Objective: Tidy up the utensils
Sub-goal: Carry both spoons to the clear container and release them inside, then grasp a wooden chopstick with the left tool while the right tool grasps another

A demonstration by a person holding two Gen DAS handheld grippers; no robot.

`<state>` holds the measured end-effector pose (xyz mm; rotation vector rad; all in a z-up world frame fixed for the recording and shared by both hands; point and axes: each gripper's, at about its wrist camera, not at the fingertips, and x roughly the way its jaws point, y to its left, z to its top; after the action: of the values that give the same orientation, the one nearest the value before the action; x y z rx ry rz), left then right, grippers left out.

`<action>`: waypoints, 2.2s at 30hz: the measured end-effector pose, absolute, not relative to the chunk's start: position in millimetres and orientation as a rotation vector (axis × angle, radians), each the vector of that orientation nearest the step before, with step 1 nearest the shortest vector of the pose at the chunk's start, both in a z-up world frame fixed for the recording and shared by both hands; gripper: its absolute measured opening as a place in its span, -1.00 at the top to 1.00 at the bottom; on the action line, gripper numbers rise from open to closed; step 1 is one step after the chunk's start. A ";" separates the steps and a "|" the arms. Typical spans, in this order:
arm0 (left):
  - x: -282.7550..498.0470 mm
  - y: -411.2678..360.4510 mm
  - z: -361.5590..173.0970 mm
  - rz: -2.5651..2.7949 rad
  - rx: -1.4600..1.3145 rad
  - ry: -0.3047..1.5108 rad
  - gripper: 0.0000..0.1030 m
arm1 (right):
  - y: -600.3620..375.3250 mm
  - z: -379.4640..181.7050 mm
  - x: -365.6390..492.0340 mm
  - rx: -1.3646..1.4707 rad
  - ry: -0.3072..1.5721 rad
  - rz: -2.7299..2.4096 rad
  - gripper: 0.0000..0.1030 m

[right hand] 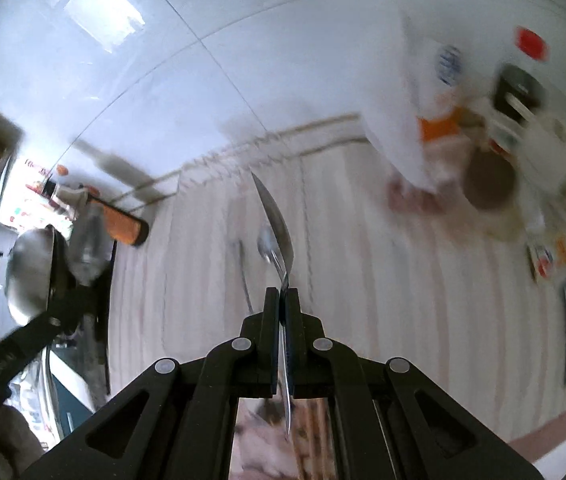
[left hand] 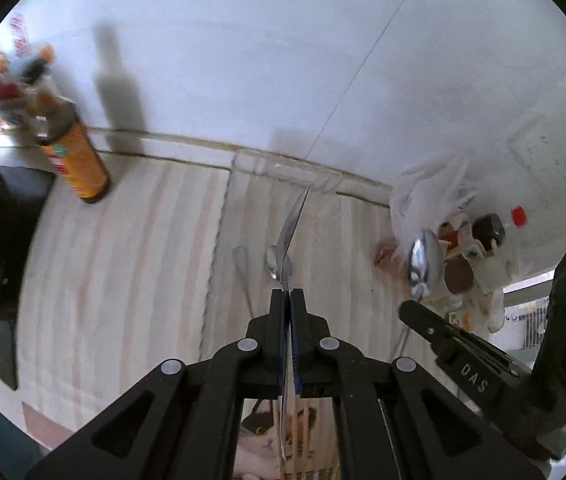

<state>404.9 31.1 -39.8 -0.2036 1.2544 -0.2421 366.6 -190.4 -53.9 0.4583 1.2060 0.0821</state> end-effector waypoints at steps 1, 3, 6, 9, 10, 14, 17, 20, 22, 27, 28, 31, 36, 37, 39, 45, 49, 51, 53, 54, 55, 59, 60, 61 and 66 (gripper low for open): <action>418.1 29.0 -49.3 -0.235 -0.209 1.281 0.99 | -184.8 -56.4 380.4 0.453 1.217 0.087 0.95; 436.6 21.9 -62.3 -0.238 -0.204 1.318 0.97 | -178.4 -64.5 401.3 0.451 1.237 0.096 0.95; 455.5 20.6 -76.9 -0.210 -0.193 1.366 0.96 | -171.0 -81.0 431.2 0.448 1.288 0.090 0.93; 456.6 24.1 -77.9 -0.196 -0.151 1.358 0.94 | -165.5 -92.9 447.7 0.424 1.325 0.087 0.69; 453.9 27.0 -76.7 -0.180 -0.136 1.345 0.93 | -166.1 -93.0 448.6 0.416 1.323 0.075 0.63; 436.1 36.2 -66.7 -0.093 -0.042 1.267 0.79 | -177.4 -92.6 436.2 0.415 1.307 0.053 0.46; 411.2 43.7 -55.0 -0.021 0.018 1.172 0.11 | -189.1 -90.1 417.8 0.378 1.290 0.024 0.35; 379.6 54.3 -48.8 0.026 0.016 1.077 -0.67 | -201.8 -89.4 387.5 0.355 1.269 -0.015 0.26; 363.0 59.3 -50.5 0.042 0.005 1.044 -0.71 | -211.2 -90.4 368.0 0.363 1.255 -0.037 0.20; 326.7 58.0 -76.8 0.063 0.032 1.068 -1.00 | -224.0 -105.6 310.5 0.320 1.239 -0.080 0.05; 319.4 56.6 -86.6 0.063 0.044 1.088 -1.00 | -226.8 -113.9 299.0 0.331 1.261 -0.078 0.05; 303.3 51.7 -115.5 0.065 0.070 1.155 -1.00 | -231.8 -141.1 271.2 0.351 1.332 -0.084 0.05; 269.3 33.3 -164.5 0.044 0.135 1.285 -0.99 | -214.3 -201.5 240.3 0.325 1.477 -0.068 0.12; 263.2 27.2 -173.8 0.034 0.148 1.312 -0.98 | -210.9 -212.0 234.8 0.315 1.498 -0.068 0.15; 254.0 15.8 -187.1 0.001 0.150 1.354 -0.92 | -206.0 -228.4 225.9 0.298 1.533 -0.058 0.48; 243.7 -18.1 -221.2 -0.121 0.104 1.478 -0.32 | -211.6 -229.1 208.9 0.239 1.515 -0.075 0.87; 242.3 -33.4 -233.9 -0.138 0.126 1.503 0.08 | -234.2 -228.9 195.1 0.255 1.525 -0.112 0.87; 241.3 -38.2 -232.2 -0.151 0.157 1.484 0.32 | -242.6 -228.4 188.8 0.261 1.531 -0.121 0.86; 240.1 -36.7 -230.4 -0.159 0.171 1.483 0.84 | -252.1 -230.0 182.4 0.284 1.545 -0.122 0.86; 240.1 -34.9 -231.0 -0.161 0.169 1.491 0.89 | -255.6 -230.3 179.4 0.292 1.546 -0.121 0.86; 239.5 -30.2 -231.0 -0.156 0.167 1.498 0.90 | -257.4 -230.7 177.5 0.293 1.548 -0.116 0.86; 233.0 -7.5 -231.0 -0.118 0.170 1.509 0.91 | -265.8 -235.3 167.3 0.267 1.562 -0.108 0.86; 230.7 -2.8 -231.1 -0.116 0.164 1.511 0.91 | -266.6 -235.1 164.9 0.263 1.564 -0.105 0.86; 228.5 0.5 -231.1 -0.117 0.154 1.510 0.90 | -262.2 -236.4 164.6 0.263 1.564 -0.100 0.86; 222.6 4.9 -231.2 -0.110 0.144 1.505 0.91 | -257.8 -236.2 162.7 0.218 1.571 -0.080 0.85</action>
<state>222.6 4.9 -231.2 0.1441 1.5046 -0.1103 162.7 -257.8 -236.2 0.2183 1.5706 -0.0803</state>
